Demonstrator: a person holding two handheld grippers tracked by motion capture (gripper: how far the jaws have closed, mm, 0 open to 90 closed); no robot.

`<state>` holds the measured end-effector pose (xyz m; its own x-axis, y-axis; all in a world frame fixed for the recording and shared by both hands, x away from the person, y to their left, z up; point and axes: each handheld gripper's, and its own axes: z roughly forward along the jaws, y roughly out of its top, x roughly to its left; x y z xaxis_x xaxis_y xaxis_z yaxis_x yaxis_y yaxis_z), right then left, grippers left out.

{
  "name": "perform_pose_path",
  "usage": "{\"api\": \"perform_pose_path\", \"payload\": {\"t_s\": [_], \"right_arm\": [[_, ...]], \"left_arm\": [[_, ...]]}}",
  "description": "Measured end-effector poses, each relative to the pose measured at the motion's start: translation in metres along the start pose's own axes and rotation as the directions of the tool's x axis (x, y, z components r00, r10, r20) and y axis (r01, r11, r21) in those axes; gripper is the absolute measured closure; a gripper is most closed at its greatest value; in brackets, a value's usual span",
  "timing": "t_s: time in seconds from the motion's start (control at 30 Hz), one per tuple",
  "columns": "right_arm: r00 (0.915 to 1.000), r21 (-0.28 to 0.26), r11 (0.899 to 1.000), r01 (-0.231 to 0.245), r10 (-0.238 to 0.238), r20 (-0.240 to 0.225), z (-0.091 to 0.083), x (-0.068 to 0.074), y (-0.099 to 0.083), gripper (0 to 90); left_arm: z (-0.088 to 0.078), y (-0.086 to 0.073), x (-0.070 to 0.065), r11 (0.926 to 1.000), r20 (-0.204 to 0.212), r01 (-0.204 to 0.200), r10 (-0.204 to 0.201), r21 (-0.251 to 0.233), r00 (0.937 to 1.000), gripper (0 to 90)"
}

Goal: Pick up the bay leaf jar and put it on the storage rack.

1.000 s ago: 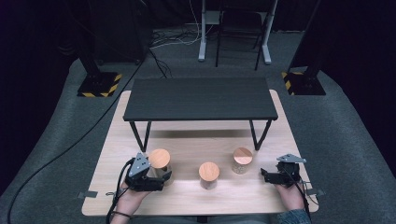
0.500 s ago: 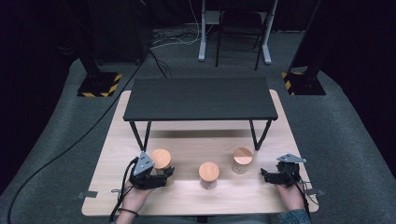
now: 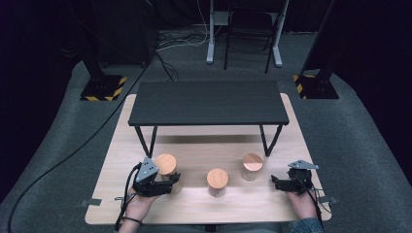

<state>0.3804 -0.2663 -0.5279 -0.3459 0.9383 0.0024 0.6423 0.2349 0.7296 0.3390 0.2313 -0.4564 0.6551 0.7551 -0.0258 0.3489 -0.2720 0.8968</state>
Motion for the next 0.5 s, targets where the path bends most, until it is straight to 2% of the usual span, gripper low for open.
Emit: {"api": "perform_pose_path", "payload": {"t_s": [0.5], "right_arm": [[1.0,0.0,1.0,0.0,0.0,0.001,0.0,0.0,0.0,5.4]], "left_arm": [[-0.021,0.03,-0.002,0.999,0.006,-0.036,0.036,-0.028,0.9993,25.0]]}}
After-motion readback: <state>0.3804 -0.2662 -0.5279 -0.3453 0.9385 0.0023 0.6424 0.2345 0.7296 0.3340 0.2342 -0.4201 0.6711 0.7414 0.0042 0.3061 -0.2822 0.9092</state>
